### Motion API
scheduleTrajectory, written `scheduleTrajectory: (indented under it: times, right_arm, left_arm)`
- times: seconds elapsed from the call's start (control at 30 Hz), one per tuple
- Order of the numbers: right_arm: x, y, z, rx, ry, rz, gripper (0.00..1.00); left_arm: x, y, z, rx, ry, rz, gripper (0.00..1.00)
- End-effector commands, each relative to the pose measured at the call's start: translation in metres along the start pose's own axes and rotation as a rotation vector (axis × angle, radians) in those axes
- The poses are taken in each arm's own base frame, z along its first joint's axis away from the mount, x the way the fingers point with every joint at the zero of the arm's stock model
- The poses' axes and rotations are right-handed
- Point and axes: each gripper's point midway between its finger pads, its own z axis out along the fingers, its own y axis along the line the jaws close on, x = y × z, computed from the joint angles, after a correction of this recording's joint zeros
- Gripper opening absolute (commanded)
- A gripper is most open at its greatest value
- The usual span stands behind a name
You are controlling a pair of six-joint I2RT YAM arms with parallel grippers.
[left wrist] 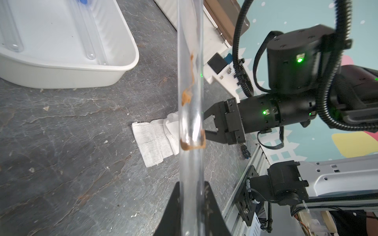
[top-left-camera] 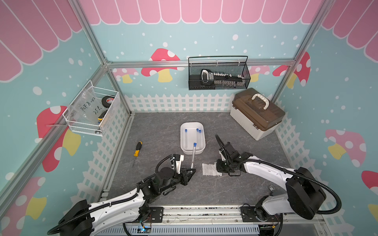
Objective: Wipe the exteriors of test tubes
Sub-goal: Pick up the cleaning item at the center of the board.
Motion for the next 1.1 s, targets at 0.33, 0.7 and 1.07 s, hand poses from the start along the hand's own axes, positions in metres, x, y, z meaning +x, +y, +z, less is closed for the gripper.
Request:
scheduleTrajectory:
  times: [0.33,0.7,1.07]
  right_arm:
    - [-0.023,0.020,-0.045,-0.044,-0.111,-0.029,0.00]
    - [-0.054,0.060,-0.122,-0.204,-0.293,-0.052,0.00]
    - [-0.043,0.086,-0.127,-0.396,-0.278,-0.062,0.00]
  left_arm:
    - [-0.006,-0.009,0.001,0.026,-0.012,-0.002,0.07]
    - [-0.009,-0.016,0.007,0.040,-0.001,0.004,0.07]
    - [-0.010,-0.020,0.012,0.054,0.005,0.001,0.07]
